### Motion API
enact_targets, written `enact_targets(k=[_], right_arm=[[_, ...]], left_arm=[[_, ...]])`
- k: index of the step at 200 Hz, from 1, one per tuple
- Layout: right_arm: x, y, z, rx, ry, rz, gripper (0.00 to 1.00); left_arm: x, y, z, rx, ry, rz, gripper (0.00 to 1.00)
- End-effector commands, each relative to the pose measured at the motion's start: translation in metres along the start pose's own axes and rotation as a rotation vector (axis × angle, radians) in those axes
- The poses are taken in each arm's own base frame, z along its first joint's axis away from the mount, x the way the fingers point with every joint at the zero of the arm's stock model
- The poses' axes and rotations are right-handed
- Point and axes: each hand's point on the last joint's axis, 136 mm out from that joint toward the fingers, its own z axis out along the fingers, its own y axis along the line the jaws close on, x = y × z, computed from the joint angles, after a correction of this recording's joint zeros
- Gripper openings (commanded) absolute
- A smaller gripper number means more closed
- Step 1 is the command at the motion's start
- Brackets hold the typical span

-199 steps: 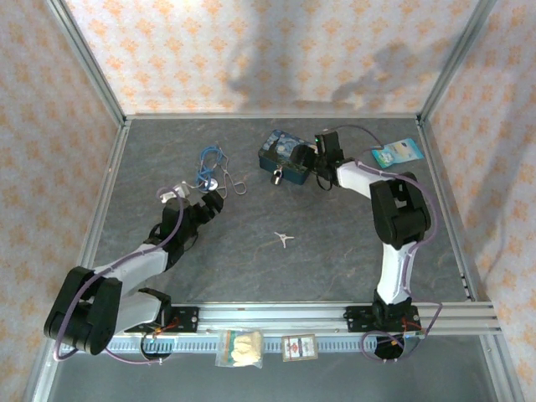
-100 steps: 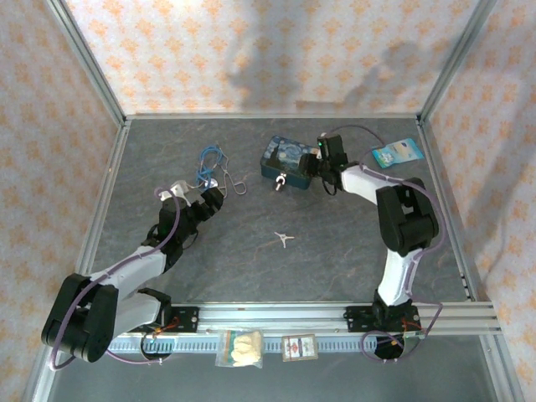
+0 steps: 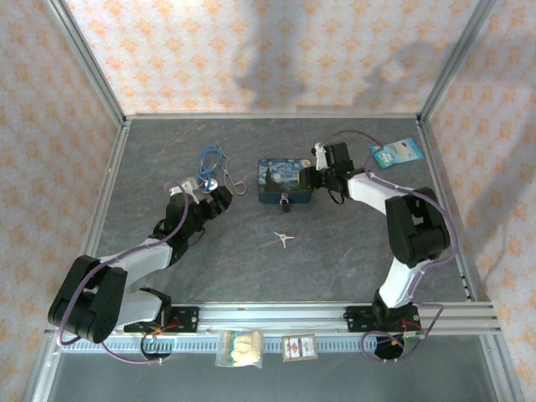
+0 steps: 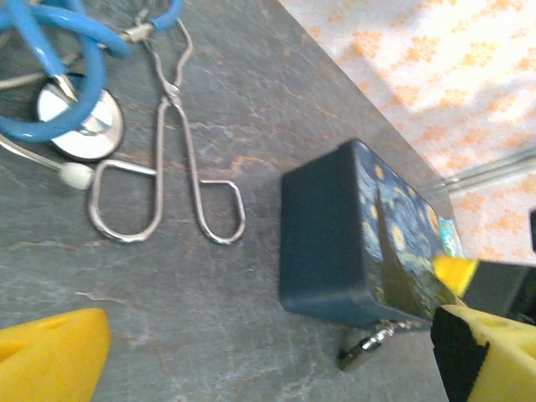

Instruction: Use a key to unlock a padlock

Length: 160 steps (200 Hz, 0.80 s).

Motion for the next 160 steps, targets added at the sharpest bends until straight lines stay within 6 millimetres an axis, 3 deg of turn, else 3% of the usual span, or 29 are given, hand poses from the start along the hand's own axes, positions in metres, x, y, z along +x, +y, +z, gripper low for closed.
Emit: enact_targets(k=[1, 17, 35, 54, 73, 92, 113, 135, 160], right_arm=[[0.047, -0.013, 0.022, 0.029, 0.212, -0.052, 0.45], [0.027, -0.004, 0.023, 0.022, 0.178, -0.063, 0.51], [0.004, 0.006, 0.011, 0.033, 0.106, -0.061, 0.61], [-0.017, 0.012, -0.017, 0.064, 0.015, -0.020, 0.66], [-0.018, 0.020, -0.047, 0.073, -0.044, 0.031, 0.70], [0.005, 0.032, -0.064, 0.038, -0.033, 0.080, 0.71], [0.046, 0.049, -0.071, 0.036, 0.038, 0.088, 0.71], [0.092, 0.076, -0.067, -0.009, 0.128, 0.057, 0.69], [0.126, 0.101, -0.059, -0.023, 0.194, -0.009, 0.69]], left_arm=[[-0.002, -0.028, 0.003, 0.084, 0.008, 0.052, 0.99], [0.004, -0.032, 0.004, 0.086, 0.025, 0.078, 0.99], [0.008, -0.037, 0.004, 0.098, 0.035, 0.097, 0.99], [0.008, -0.042, 0.002, 0.111, 0.030, 0.108, 0.99], [0.002, -0.037, 0.000, 0.082, -0.008, 0.095, 0.99], [-0.007, -0.024, -0.001, 0.013, -0.062, 0.071, 0.99], [-0.015, -0.021, 0.000, -0.007, -0.102, 0.049, 0.99], [-0.020, -0.025, 0.004, 0.005, -0.125, 0.022, 0.99], [-0.026, -0.026, 0.009, 0.003, -0.142, -0.002, 0.99]])
